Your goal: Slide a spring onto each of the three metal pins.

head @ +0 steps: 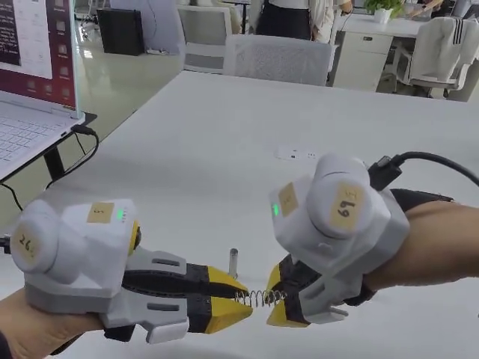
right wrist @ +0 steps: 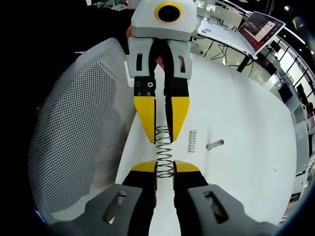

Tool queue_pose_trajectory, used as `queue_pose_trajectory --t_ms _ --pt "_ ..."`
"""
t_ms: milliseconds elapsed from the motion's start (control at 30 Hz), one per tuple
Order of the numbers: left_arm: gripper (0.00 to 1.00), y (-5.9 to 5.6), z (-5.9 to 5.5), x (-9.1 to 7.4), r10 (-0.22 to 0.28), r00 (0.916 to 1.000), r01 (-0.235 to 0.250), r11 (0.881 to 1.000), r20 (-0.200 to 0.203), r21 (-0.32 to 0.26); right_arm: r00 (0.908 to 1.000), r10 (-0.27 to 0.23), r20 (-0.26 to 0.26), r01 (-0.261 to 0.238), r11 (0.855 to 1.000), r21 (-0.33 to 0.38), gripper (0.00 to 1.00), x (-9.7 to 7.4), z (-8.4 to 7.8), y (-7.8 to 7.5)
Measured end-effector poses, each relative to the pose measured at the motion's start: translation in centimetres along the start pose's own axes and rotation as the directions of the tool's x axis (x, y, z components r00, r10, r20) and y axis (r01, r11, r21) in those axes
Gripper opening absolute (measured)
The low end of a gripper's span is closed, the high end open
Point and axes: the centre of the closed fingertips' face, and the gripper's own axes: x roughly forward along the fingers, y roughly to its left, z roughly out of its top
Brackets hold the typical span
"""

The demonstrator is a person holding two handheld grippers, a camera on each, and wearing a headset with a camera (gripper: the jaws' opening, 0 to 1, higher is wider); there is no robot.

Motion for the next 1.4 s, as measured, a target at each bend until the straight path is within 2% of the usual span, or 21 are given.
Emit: queue_pose_trajectory --t_ms 567,1033,1400 --pt "0.03 0.3 -0.5 0.2 0.015 0.9997 -0.014 1.000 -0.019 0.012 0.9995 -0.015 0.028 0.014 1.000 0.010 0.09 -1.1 0.9 -0.3" --pt "0.02 0.2 -1.1 0.6 0.007 0.9988 -0.006 0.999 -0.049 0.036 0.9973 0.004 0.073 -0.005 1.000 0.018 0.09 -2.0 2.5 0.1" --pt "0.02 0.0 -1.3 0.9 -0.005 0.9984 0.007 0.999 -0.057 0.035 0.9975 0.008 0.070 -0.008 1.000 -0.001 0.09 -2.1 3.2 0.4"
